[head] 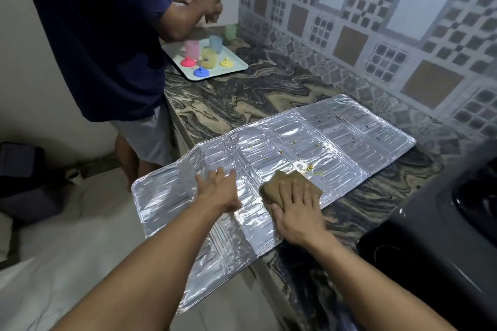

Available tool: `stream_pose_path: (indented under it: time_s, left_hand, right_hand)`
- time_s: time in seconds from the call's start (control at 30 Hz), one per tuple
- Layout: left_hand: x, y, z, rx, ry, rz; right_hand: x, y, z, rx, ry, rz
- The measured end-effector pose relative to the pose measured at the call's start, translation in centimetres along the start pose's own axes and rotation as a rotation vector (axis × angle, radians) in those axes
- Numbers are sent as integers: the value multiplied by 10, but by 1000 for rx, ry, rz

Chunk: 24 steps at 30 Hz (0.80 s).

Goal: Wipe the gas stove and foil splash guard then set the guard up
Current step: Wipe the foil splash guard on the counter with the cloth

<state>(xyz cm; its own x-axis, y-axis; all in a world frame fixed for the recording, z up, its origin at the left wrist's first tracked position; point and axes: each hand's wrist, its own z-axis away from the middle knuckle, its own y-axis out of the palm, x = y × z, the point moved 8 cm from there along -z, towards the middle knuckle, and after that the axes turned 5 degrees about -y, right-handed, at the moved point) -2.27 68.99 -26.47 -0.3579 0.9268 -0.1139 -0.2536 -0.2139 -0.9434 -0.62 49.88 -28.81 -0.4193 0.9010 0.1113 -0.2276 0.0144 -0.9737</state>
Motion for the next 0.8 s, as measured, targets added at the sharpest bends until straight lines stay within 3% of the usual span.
stream_pose_path:
  time_s: [0.07, 0.2, 0.27, 0.4, 0.8]
  left_hand:
    - [-2, -1, -4, 55, 2, -11]
    - [-6, 0, -8, 162, -9, -14]
    - [-6, 0, -9, 190, -16, -18]
    - [-8, 3, -10, 263, -18, 19]
    - [-20, -1, -8, 270, -33, -114]
  right_hand:
    - [-12, -4, -8, 18, 44, 4]
    - [-73, -21, -30, 24, 360, -87]
    - [-79, -24, -35, 49, 394, -100]
    - [-70, -20, -32, 95, 346, -106]
    - [-31, -2, 8, 431, 40, 27]
